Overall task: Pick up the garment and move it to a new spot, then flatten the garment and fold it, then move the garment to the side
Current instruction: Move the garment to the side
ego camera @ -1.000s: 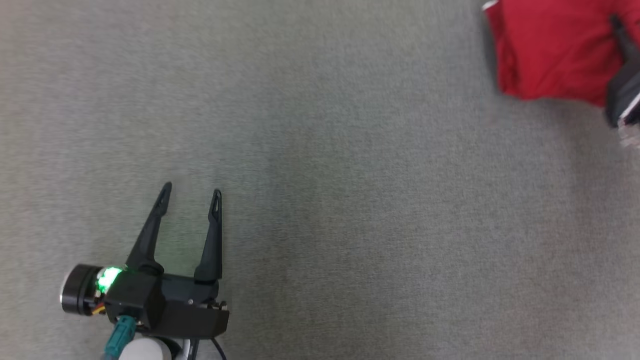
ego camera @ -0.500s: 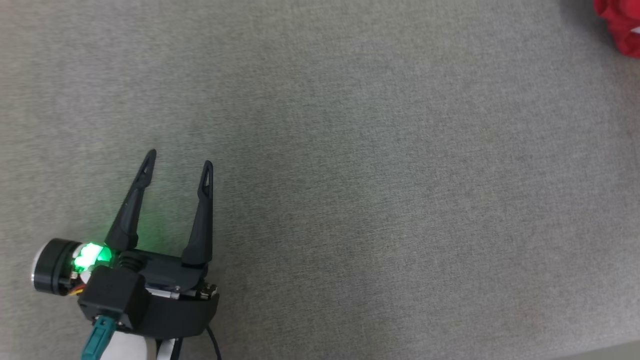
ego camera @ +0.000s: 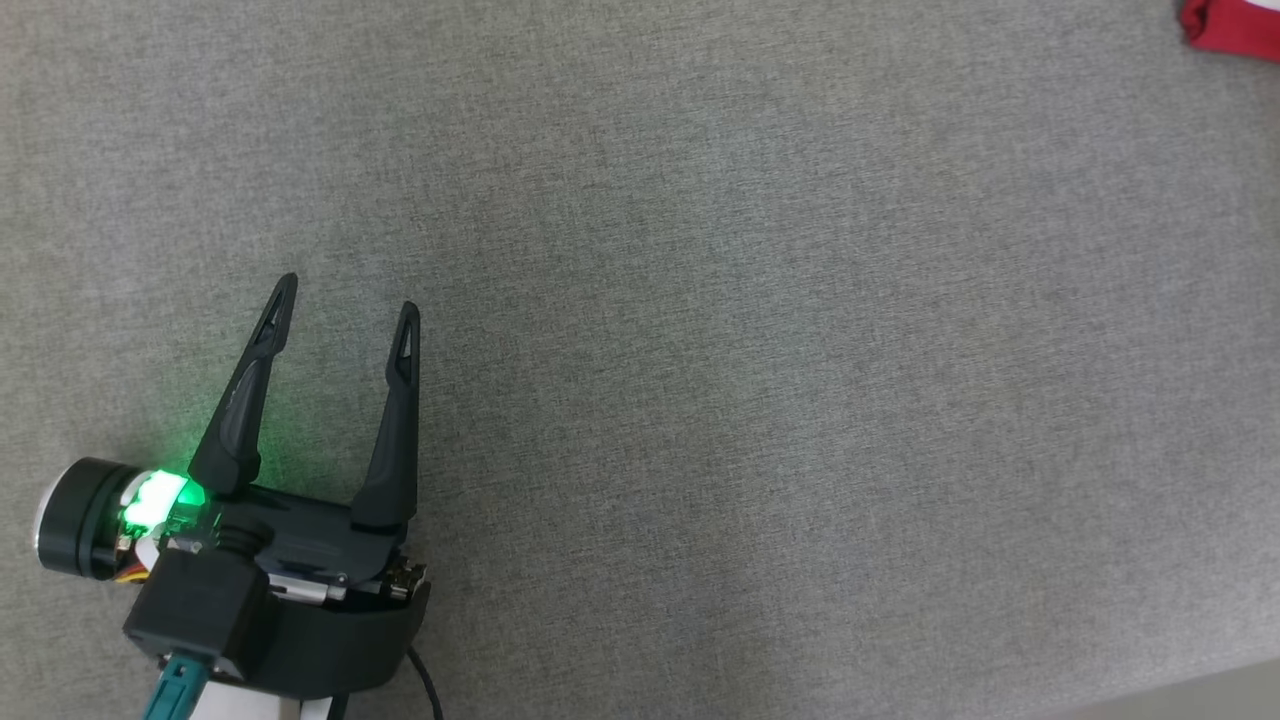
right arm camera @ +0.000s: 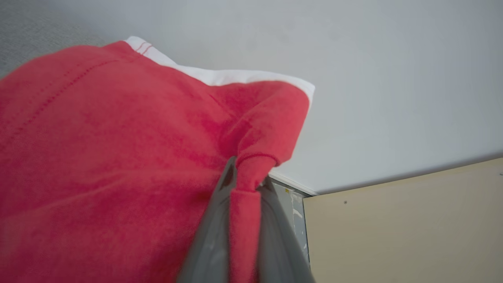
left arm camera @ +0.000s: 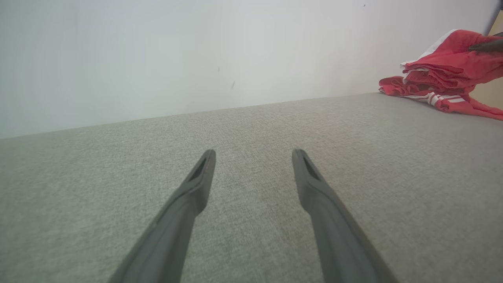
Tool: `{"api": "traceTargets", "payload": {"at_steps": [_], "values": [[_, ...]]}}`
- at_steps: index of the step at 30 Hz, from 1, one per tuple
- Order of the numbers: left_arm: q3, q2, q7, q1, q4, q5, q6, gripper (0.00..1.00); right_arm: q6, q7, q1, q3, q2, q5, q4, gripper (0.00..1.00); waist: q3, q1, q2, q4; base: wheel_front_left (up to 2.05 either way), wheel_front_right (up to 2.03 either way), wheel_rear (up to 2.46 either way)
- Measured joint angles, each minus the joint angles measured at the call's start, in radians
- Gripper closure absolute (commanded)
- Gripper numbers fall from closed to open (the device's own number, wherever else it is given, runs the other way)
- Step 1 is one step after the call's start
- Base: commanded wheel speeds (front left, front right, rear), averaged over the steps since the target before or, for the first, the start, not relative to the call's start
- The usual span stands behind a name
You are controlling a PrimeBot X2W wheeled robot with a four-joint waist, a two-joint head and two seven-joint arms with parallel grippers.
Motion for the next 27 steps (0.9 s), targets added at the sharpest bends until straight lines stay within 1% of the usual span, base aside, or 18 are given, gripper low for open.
{"api": "traceTargets", "payload": {"at_steps": [1,2,3,4,15,16,21,24,27], "values": [[0.000,0.000,0.000,0.000,-0.001,0.000,0.000,0.00,0.000,0.000,-0.006,0.000,0.001,-0.009,0.005,1.00,0.002,0.0000,0.0000,0.003,0.00,0.00,0.00],[0.001,0.000,-0.001,-0.001,-0.002,0.000,0.000,0.00,0.000,0.002,-0.013,0.000,0.002,-0.021,0.012,0.83,0.004,0.0000,0.0000,0.005,0.00,0.00,0.00],[0.001,0.000,-0.001,-0.001,-0.003,0.000,0.000,0.00,0.000,0.003,-0.018,-0.001,0.002,-0.032,0.017,0.45,0.005,0.0000,-0.0001,0.008,0.00,0.00,0.00],[0.001,0.000,-0.001,-0.001,-0.004,0.000,0.000,0.00,0.000,-0.002,-0.023,-0.003,0.003,-0.046,0.023,0.00,0.007,0.0000,-0.0001,0.010,0.00,0.00,0.00],[0.015,-0.007,-0.001,0.001,0.005,-0.001,0.001,0.00,0.000,-0.022,-0.059,-0.058,0.043,-0.151,0.068,0.00,-0.007,0.0001,0.0000,0.006,0.00,0.00,0.00],[0.018,-0.010,-0.001,0.003,0.015,-0.004,0.001,0.00,0.000,-0.036,-0.064,-0.074,0.049,-0.167,0.068,0.00,-0.016,0.0001,0.0000,0.005,0.00,0.00,0.00],[0.030,-0.024,-0.001,0.012,0.046,-0.014,0.003,0.00,0.000,-0.103,-0.061,-0.147,0.091,-0.166,0.055,0.00,-0.055,0.0001,0.0000,0.004,0.00,0.00,0.00],[0.048,-0.034,0.000,0.040,0.072,-0.022,0.010,0.00,0.000,-0.146,-0.029,-0.185,0.116,-0.171,0.027,0.00,-0.090,0.0001,0.0000,0.006,0.00,0.00,0.00],[0.071,-0.044,0.001,0.072,0.099,-0.031,0.019,0.00,0.000,-0.172,0.035,-0.239,0.147,-0.165,-0.011,0.00,-0.134,0.0000,0.0000,0.012,0.00,0.00,0.00]]}}
